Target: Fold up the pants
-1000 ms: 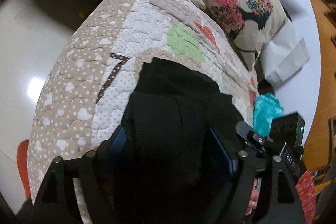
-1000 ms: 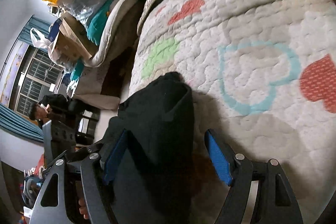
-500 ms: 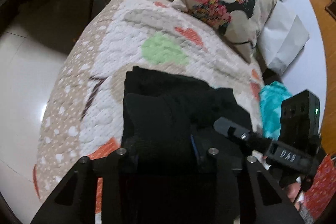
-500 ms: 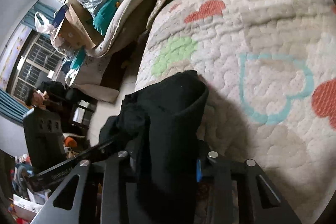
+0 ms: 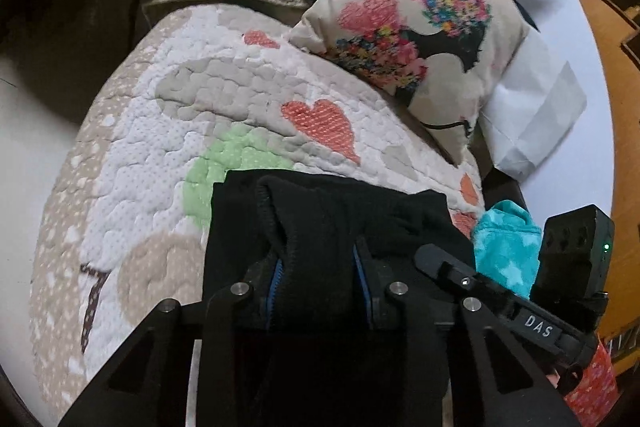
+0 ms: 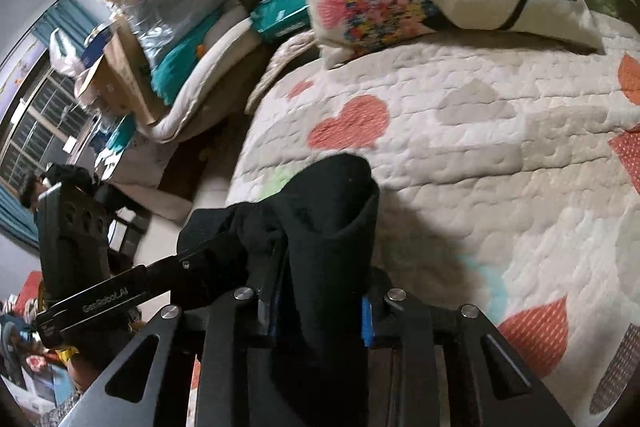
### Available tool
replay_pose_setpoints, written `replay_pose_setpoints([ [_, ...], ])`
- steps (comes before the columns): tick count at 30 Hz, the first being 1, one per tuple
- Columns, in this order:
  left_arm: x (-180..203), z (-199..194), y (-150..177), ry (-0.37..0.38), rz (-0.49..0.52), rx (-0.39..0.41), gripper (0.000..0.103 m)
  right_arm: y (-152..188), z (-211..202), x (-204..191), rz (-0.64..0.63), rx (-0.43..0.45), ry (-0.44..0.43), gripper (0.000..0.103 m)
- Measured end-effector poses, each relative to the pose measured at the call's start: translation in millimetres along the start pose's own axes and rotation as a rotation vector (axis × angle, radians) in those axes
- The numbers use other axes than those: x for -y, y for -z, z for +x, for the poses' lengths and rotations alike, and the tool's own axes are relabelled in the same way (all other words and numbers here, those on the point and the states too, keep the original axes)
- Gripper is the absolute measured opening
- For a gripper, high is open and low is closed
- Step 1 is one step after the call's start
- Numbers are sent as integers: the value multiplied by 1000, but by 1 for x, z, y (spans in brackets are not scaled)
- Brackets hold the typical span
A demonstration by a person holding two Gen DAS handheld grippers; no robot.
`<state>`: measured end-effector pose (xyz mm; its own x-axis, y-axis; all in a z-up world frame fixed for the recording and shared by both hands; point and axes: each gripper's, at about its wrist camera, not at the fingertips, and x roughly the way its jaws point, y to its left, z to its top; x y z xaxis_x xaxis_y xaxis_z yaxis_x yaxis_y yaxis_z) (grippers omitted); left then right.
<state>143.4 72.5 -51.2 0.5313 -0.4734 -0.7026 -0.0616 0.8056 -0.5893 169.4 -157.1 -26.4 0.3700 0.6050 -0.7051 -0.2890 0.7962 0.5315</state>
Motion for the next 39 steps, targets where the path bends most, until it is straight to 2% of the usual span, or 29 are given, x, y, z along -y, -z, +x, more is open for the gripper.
replay_pose_setpoints([
  [2, -5, 11, -1, -7, -15, -23, 35, -1, 5, 9, 12, 2, 14, 31],
  [3, -9, 16, -1, -11, -33, -29, 41, 0, 7, 13, 17, 0, 21, 31],
  [7, -23, 24, 0, 38, -91, -40, 48, 5, 18, 28, 40, 1, 67, 35],
  [11, -34, 23, 0, 100, -134, -49, 48, 9, 19, 41, 72, 22, 105, 68],
  [12, -36, 23, 0, 115, -146, -53, 48, 11, 19, 46, 86, 24, 109, 70],
  [16, -38, 19, 0, 133, -163, -58, 48, 15, 11, 53, 118, 41, 111, 71],
  [23, -54, 10, -7, 152, -233, -43, 49, 15, -17, 41, 50, 130, 221, 71],
  [27, -68, 4, -10, 167, -291, -29, 50, 20, -29, 54, 113, 157, 243, 72],
  [28, -72, 2, -11, 164, -303, -24, 55, 22, -32, 58, 131, 160, 247, 72],
  [30, -83, -5, -11, 112, -338, -1, 62, 28, -38, 65, 167, 163, 252, 72],
  [34, -101, -15, -10, 54, -379, 17, 62, 39, -49, 63, 183, 164, 267, 72],
  [39, -99, -23, 0, -22, -338, 20, 62, 60, -56, 43, 139, 156, 273, 72],
])
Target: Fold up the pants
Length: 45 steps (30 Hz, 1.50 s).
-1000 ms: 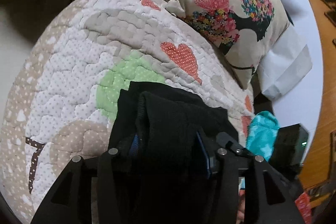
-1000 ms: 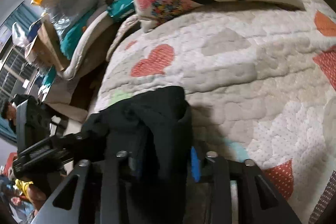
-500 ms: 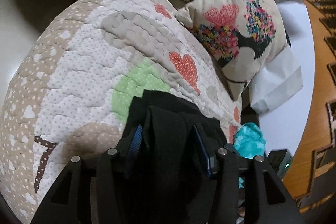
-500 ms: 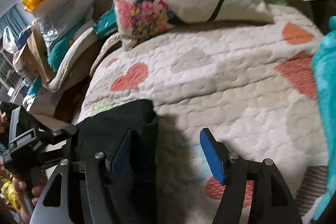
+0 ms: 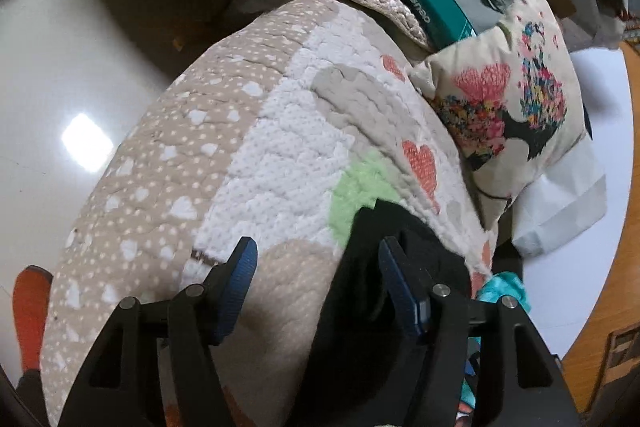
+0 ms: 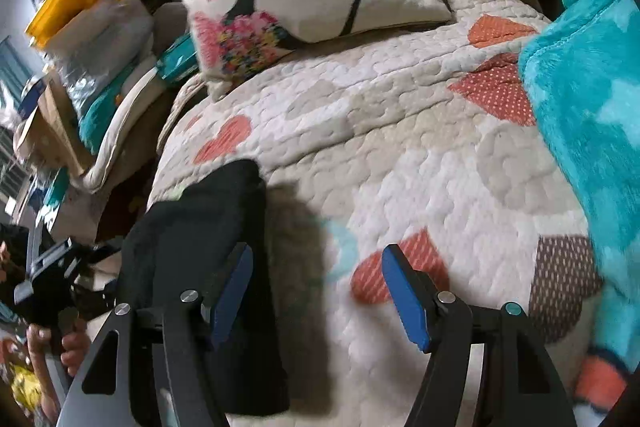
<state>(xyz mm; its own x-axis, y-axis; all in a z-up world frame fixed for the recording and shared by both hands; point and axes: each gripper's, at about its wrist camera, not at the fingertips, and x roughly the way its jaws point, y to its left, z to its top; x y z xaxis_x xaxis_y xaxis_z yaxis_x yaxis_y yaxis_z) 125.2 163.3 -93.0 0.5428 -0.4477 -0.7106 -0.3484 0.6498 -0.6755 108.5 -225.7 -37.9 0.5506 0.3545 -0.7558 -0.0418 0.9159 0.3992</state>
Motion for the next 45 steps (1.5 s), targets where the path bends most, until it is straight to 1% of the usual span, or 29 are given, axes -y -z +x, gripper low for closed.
replay_pose_setpoints([
  [2, 2, -1, 7, -3, 21, -13, 62, 11, -3, -8, -30, -11, -3, 72],
  [4, 4, -1, 15, 23, 39, -24, 62, 17, -3, -13, -51, -25, -8, 72],
  [6, 5, 0, 22, 74, 48, -38, 64, 20, 1, -18, -66, -39, -21, 72],
  [9, 7, 10, 29, 178, 34, -72, 67, 14, 10, -21, -60, -42, -66, 72],
  [11, 9, 18, 32, 206, 35, -83, 70, 7, 20, -22, -45, -53, -96, 72],
  [13, 15, 28, 36, 192, 73, -89, 73, 2, 32, -22, -19, -70, -137, 73],
  [15, 27, 33, 42, 151, 156, -74, 76, 0, 48, -23, -2, -103, -182, 73],
  [16, 35, 34, 45, 123, 200, -69, 76, 1, 54, -24, -1, -111, -190, 73],
  [17, 44, 35, 50, 79, 256, -64, 76, 2, 61, -25, -1, -123, -205, 73],
  [18, 50, 36, 52, 58, 289, -60, 70, 2, 64, -26, -1, -130, -214, 70],
  [19, 54, 38, 55, 54, 315, -64, 42, 2, 66, -27, 0, -135, -230, 64],
  [20, 58, 41, 56, 49, 327, -86, 39, 1, 67, -29, 3, -141, -257, 53],
  [23, 65, 40, 53, 52, 329, -81, 35, -4, 60, -39, -38, -134, -248, 41],
  [26, 75, 34, 45, 80, 325, -61, 35, -13, 51, -48, -78, -91, -234, 38],
  [31, 88, 38, 27, 99, 320, -44, 35, -34, 48, -51, -95, -53, -238, 38],
  [35, 87, 50, 23, 57, 325, -55, 38, -38, 60, -45, -100, -62, -220, 38],
  [37, 84, 54, 21, 36, 316, -54, 47, -36, 65, -42, -96, -67, -209, 38],
  [38, 81, 54, 19, 39, 307, -55, 49, -35, 68, -41, -88, -67, -204, 40],
  [39, 77, 54, 16, 45, 287, -60, 55, -35, 68, -39, -83, -65, -199, 44],
  [40, 71, 53, 12, 49, 256, -60, 61, -35, 68, -37, -78, -62, -189, 46],
  [41, 66, 52, 10, 62, 233, -64, 62, -36, 67, -34, -74, -52, -169, 50],
  [42, 58, 51, 5, 92, 193, -74, 63, -36, 64, -31, -68, -43, -155, 57],
  [44, 45, 49, -1, 142, 123, -94, 63, -38, 58, -22, -45, -26, -137, 62],
  [45, 41, 47, -2, 149, 100, -91, 63, -38, 55, -19, -38, -20, -129, 63],
])
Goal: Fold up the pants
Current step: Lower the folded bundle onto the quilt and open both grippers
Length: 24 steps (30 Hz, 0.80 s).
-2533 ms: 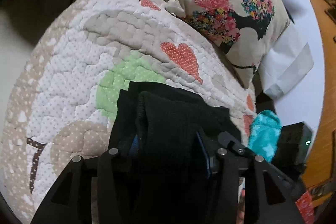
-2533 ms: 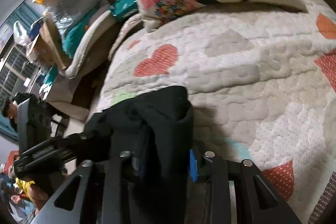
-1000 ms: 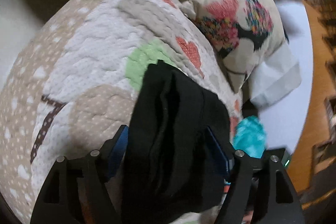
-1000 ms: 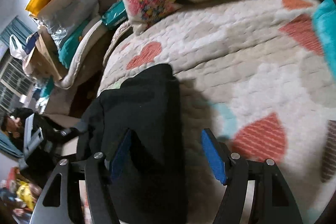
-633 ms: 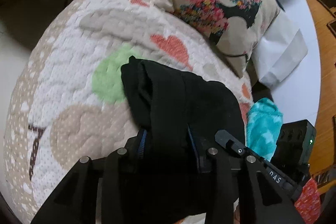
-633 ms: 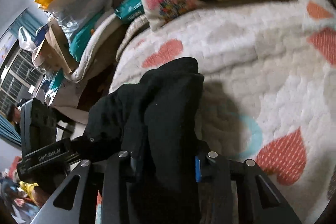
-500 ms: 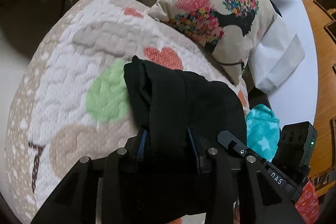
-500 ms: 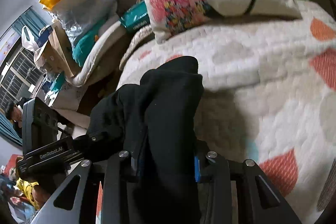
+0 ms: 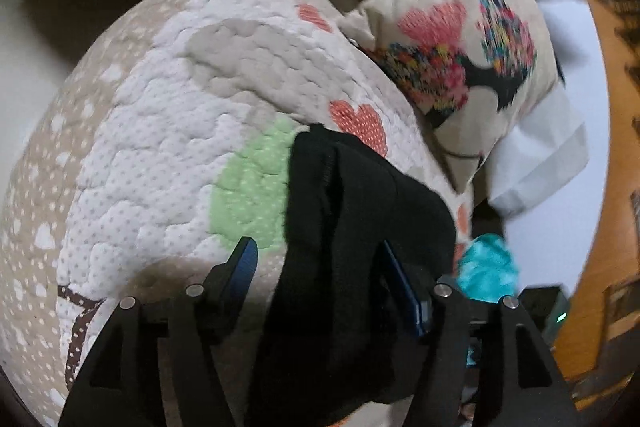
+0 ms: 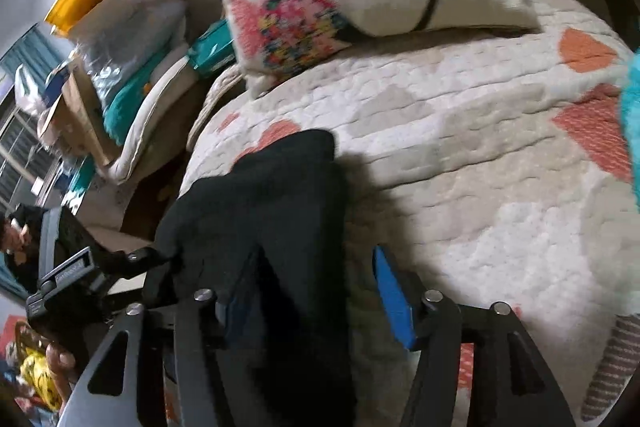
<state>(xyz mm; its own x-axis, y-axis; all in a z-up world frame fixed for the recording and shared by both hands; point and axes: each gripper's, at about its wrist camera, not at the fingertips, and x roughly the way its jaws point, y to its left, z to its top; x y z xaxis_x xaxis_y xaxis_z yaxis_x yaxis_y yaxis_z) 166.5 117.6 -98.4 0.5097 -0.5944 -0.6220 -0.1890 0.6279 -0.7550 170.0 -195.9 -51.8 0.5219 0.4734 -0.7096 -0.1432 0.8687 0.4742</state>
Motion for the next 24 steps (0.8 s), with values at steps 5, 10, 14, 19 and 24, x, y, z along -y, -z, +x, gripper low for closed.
replay_pose_setpoints([
  [5, -15, -28, -1, -48, -66, 62, 63, 4, -30, 6, 2, 52, 85, 63],
  [10, -21, -56, 16, -107, -79, 99, 64, 18, -63, -3, -26, 52, 139, 63],
  [14, -4, -78, 42, -206, 31, 149, 64, 49, -86, -27, -100, 37, 162, 66],
  [19, 24, -101, 89, -344, 191, 217, 64, 93, -98, -51, -185, 21, 190, 67],
  [24, 49, -121, 147, -448, 345, 295, 64, 128, -112, -70, -242, 42, 206, 68],
])
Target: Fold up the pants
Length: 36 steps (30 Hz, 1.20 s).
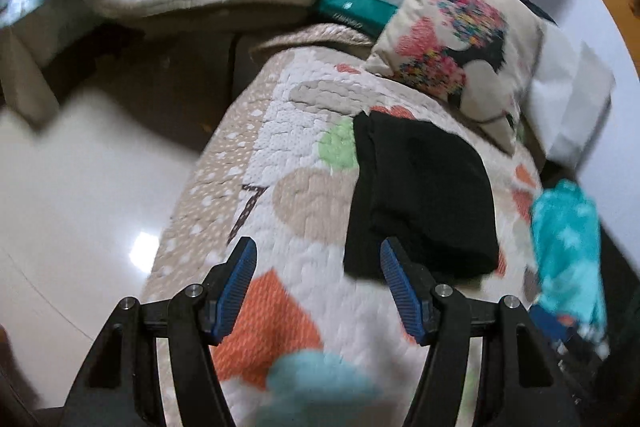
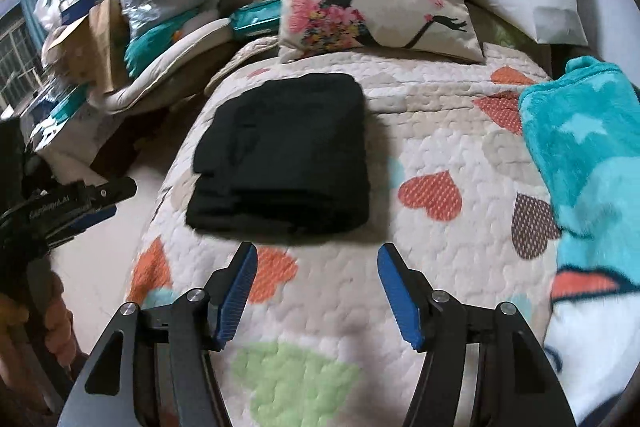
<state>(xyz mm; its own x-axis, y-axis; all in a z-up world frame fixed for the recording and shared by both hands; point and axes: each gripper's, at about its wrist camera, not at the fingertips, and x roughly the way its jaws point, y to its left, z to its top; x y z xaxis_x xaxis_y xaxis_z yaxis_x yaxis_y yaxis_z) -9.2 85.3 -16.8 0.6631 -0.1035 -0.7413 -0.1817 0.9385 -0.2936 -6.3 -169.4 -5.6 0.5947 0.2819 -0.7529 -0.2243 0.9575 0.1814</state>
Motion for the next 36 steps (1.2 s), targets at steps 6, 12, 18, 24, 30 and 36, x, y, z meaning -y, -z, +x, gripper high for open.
replay_pose_setpoints([
  [6, 19, -41, 44, -69, 118, 114, 78, 24, -17, -10, 11, 40, 6, 71],
  [12, 19, -49, 54, -111, 129, 149, 81, 37, -26, -13, -7, 68, 84, 72],
  [18, 22, -47, 57, -146, 168, 159, 81, 43, -28, -15, -16, 80, 112, 76],
  [24, 28, -42, 59, -133, 191, 130, 81, 48, -19, -26, -64, 69, 122, 77],
  [30, 32, -39, 60, -107, 198, 105, 81, 50, -13, -31, -80, 59, 120, 78],
  [36, 35, -39, 60, -96, 208, 97, 81, 52, -10, -31, -71, 45, 116, 79],
])
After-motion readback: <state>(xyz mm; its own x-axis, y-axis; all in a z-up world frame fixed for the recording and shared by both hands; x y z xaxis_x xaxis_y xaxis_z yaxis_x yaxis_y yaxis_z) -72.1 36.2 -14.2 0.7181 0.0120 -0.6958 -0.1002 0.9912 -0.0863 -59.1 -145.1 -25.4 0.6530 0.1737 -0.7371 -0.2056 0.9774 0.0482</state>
